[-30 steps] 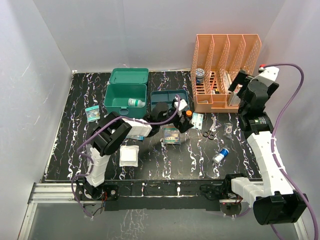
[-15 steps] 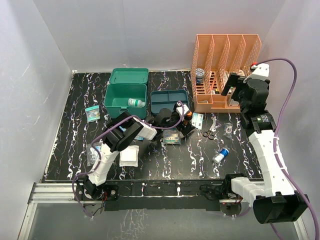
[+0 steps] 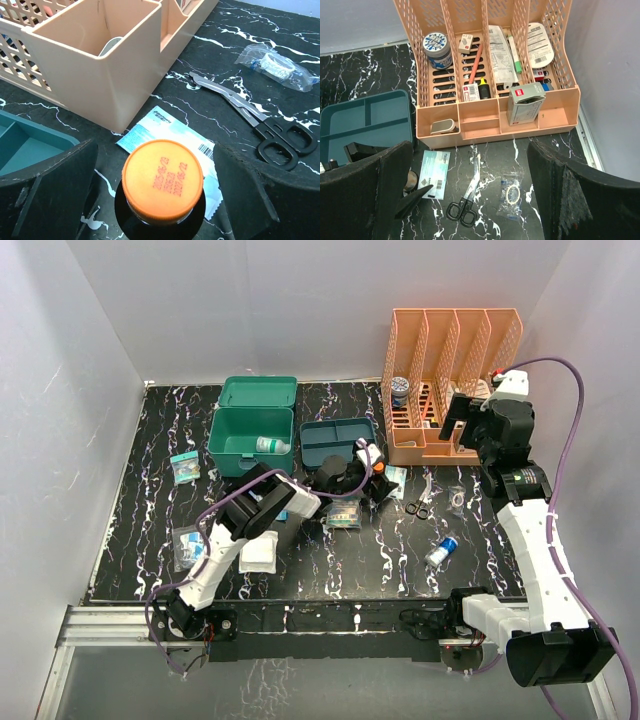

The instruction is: Organize the medicine kit

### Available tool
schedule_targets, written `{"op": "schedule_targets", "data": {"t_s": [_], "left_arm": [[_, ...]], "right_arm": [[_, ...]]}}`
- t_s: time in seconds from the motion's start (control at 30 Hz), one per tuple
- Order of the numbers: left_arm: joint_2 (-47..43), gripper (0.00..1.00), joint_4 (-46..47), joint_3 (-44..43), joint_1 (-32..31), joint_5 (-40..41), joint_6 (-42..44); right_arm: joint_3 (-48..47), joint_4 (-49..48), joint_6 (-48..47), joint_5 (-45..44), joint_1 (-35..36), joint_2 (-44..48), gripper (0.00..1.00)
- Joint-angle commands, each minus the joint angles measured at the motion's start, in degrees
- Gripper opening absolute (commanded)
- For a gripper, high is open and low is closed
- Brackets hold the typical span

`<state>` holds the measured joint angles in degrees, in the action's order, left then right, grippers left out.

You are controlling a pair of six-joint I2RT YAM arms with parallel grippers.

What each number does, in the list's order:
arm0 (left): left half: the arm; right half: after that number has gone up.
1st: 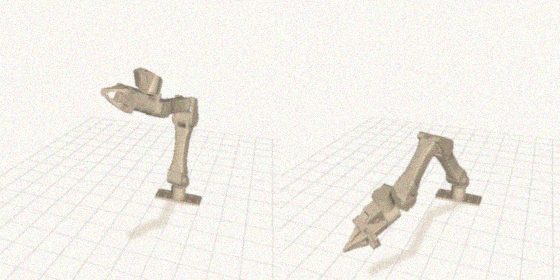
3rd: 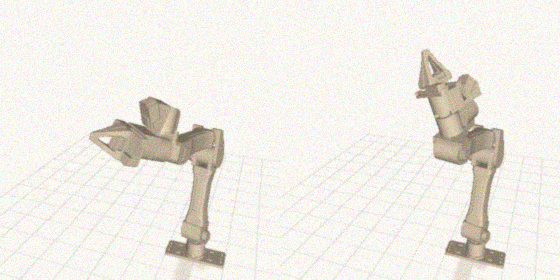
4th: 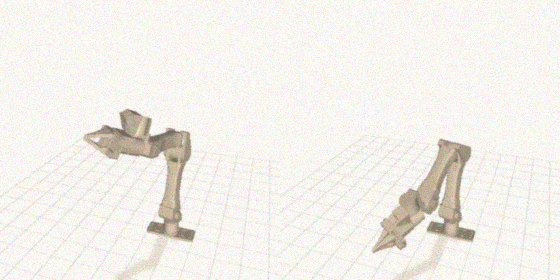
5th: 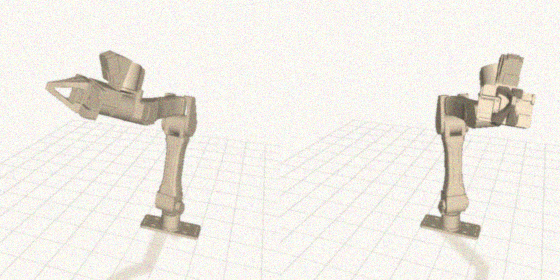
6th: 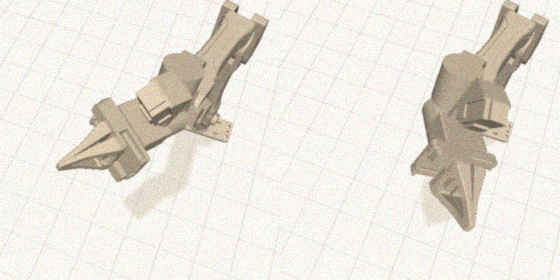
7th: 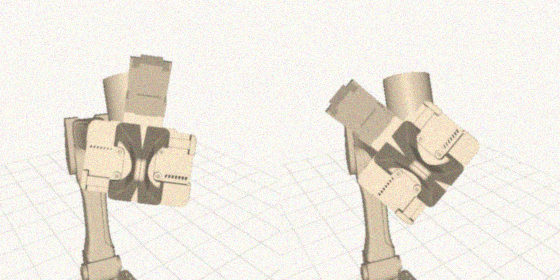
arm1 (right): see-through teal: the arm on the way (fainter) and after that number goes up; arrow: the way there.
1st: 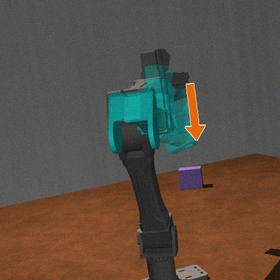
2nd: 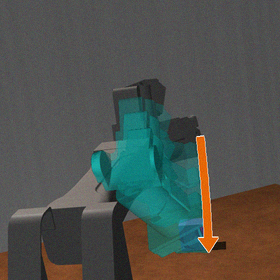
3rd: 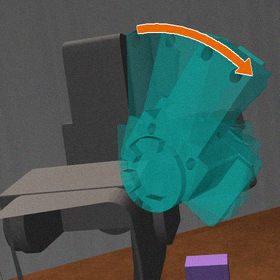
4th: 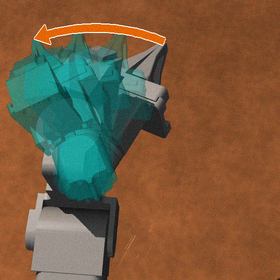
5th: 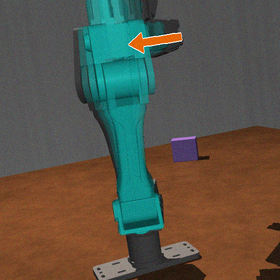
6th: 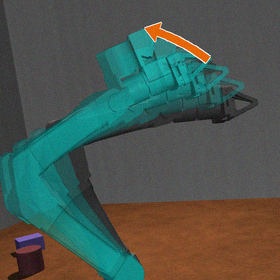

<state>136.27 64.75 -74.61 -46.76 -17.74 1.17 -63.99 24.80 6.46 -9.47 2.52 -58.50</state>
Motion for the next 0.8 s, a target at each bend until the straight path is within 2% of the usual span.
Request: {"op": "schedule_targets", "data": {"t_s": [0.0,0.23,0.3,0.33,0.6,0.77], "left_arm": [[1.1,0.95,6.3,-1.9,-0.3,0.3,-0.8],[2.9,0.69,10.1,-1.7,-0.3,0.6,-3.1],[3.2,0.40,11.5,-1.4,-0.4,0.8,-3.4],[3.4,0.32,11.8,-1.5,-0.3,1.0,-3.6],[1.1,0.29,13.1,0.6,-0.3,-1.7,-4.5],[-8.3,0.30,7.8,5.2,0.2,-7.0,-4.6]], "right_arm": [[-3.0,-0.6,-1.4,-0.3,-0.2,-0.1,0.98],[-4.6,-0.6,-2.1,-1.0,-0.2,-1.9,0.98],[-5.1,-0.1,-2.2,-1.2,-0.2,-2.4,0.98],[-5.2,-0.1,-2.2,-1.2,-0.2,-2.7,0.98],[-4.2,-1.8,0.1,-0.7,-0.2,-4.1,0.98],[-2.2,-4.8,2.1,0.1,-0.2,-4.1,0.98]]}}
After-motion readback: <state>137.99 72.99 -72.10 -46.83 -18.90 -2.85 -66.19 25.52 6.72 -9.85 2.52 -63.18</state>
